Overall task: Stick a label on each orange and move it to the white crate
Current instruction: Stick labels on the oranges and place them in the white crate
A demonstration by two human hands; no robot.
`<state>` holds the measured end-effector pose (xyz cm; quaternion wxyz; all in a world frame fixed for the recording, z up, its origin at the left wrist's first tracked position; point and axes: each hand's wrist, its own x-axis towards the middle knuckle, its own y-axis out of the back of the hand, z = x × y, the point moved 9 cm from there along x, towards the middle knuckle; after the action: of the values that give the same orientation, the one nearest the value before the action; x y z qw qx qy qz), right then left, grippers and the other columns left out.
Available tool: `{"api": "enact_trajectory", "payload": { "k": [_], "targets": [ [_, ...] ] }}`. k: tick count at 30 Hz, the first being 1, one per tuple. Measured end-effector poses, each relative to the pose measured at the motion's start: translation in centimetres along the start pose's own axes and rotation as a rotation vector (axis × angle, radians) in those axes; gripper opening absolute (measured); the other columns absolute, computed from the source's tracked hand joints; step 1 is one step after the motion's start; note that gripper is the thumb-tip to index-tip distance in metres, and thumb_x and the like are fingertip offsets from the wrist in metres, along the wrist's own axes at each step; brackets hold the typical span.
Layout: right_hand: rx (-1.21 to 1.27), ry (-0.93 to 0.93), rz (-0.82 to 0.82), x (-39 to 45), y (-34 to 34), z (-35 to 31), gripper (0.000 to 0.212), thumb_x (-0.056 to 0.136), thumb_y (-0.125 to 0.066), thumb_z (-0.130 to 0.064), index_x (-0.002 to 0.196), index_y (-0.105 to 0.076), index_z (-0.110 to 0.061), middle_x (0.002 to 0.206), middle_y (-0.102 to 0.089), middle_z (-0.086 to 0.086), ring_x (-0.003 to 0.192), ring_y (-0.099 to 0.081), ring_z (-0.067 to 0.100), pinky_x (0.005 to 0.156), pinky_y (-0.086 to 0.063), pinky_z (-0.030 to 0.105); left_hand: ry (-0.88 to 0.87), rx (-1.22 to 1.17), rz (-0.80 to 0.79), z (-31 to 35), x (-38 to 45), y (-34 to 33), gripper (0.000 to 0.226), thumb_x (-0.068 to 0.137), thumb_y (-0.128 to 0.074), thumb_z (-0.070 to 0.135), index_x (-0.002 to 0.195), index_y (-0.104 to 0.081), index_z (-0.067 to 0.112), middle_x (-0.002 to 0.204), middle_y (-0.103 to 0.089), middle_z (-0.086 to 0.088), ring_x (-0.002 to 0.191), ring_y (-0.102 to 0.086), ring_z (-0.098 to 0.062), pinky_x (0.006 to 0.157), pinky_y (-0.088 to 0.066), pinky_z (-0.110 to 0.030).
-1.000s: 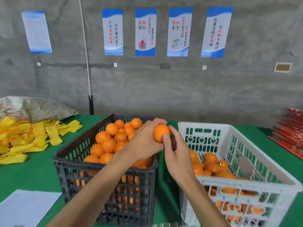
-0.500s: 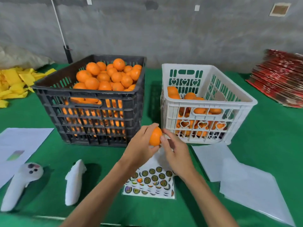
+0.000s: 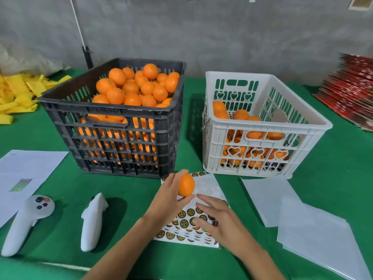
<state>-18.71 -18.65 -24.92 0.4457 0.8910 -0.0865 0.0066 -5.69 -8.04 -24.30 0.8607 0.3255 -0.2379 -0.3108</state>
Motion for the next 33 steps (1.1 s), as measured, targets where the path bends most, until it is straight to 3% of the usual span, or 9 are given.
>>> {"api": "enact_trajectory", "payload": {
  "k": [8,15,24,30,33],
  "targets": [
    [-0.050,0.078,0.066,0.5,0.5,-0.6,0.048,0.098,-0.058,-0.049,0.134,-0.067,-0.017,0.148,-0.053,-0.012,0.138,-0.042,0.005,0.116,-0.036,0.026,-0.025,0.010,0.018,-0.2,0.0,-0.1,0.075,0.095,-0.068,0.052,0.154,-0.023,0.042,0.147,-0.038,0.009,0.119,-0.053,-0.011,0.100,-0.050,-0.029],
    [0.146,-0.020,0.156,0.7,1.0,0.2,0.030,0.093,-0.069,-0.039,0.121,-0.075,-0.028,0.135,-0.058,-0.028,0.130,-0.045,-0.006,0.110,-0.032,0.011,-0.023,0.009,0.007,-0.4,0.2,-0.3,0.076,0.094,-0.069,0.051,0.155,-0.024,0.039,0.149,-0.038,0.006,0.125,-0.051,-0.015,0.105,-0.049,-0.036],
    [0.206,-0.062,0.189,0.8,1.6,0.4,0.015,0.093,-0.075,-0.025,0.105,-0.081,-0.031,0.124,-0.066,-0.027,0.122,-0.056,-0.002,0.105,-0.039,0.012,-0.020,0.033,0.006,-0.4,0.2,-0.3,0.077,0.094,-0.070,0.050,0.156,-0.027,0.036,0.150,-0.039,0.004,0.128,-0.050,-0.017,0.107,-0.047,-0.036],
    [0.045,-0.026,0.175,0.9,1.4,-0.5,0.016,0.100,-0.063,-0.030,0.105,-0.076,-0.024,0.122,-0.064,-0.022,0.120,-0.053,-0.005,0.107,-0.038,0.015,0.000,0.021,-0.017,-0.4,0.2,-0.4,0.078,0.094,-0.072,0.048,0.156,-0.027,0.037,0.149,-0.039,0.005,0.129,-0.050,-0.017,0.108,-0.047,-0.040],
    [0.093,-0.140,0.261,1.8,2.8,-0.2,0.017,0.104,-0.054,-0.023,0.098,-0.069,-0.028,0.112,-0.065,-0.019,0.105,-0.059,-0.008,0.091,-0.044,0.009,0.024,0.023,-0.029,-0.6,0.2,-0.5,0.079,0.093,-0.072,0.048,0.156,-0.025,0.039,0.151,-0.038,0.007,0.131,-0.049,-0.016,0.110,-0.045,-0.038]
  ]
}}
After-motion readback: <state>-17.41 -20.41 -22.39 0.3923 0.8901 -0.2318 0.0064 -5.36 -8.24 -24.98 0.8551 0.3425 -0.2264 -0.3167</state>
